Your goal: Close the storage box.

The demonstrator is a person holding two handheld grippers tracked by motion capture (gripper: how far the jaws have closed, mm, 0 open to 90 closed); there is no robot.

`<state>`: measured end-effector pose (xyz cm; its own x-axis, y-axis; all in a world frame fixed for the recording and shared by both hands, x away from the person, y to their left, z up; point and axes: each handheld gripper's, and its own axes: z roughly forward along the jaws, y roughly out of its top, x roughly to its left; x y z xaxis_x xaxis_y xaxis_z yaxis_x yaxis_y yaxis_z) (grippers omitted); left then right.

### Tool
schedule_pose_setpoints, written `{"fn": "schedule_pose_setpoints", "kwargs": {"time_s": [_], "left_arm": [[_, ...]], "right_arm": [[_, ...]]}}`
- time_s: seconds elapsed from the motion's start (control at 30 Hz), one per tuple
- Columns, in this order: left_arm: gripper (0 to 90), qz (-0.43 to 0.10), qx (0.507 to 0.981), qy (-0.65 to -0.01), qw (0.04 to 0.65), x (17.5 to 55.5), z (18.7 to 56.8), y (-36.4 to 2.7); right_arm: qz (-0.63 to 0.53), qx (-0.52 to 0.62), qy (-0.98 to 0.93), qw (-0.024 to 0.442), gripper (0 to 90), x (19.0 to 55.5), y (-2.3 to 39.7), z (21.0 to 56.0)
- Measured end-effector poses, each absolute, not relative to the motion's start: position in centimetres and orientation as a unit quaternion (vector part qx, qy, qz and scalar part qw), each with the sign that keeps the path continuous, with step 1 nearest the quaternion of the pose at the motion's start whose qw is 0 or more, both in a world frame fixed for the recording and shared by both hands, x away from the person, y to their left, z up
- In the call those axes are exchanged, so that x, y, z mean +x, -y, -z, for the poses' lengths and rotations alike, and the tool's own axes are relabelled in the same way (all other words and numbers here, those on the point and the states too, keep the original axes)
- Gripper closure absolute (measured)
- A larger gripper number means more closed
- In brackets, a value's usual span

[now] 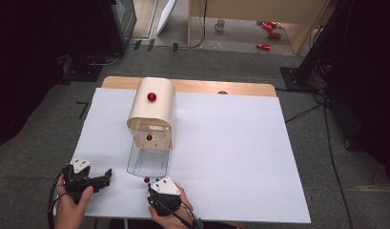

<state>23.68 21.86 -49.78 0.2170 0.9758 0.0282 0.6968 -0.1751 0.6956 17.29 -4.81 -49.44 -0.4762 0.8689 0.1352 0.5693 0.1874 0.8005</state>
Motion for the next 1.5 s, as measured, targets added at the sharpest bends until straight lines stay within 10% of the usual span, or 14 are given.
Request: {"fn": "schedule_pose_setpoints", "kwargs": {"time_s": [1.5], "left_arm": [[2.3,-0.245,0.726,-0.576,0.285,23.7,49.8,-21.9]], "right_arm": [[-0.428,0.499,-0.727,0.197,76.9,20.8,3.9,47.7]]}}
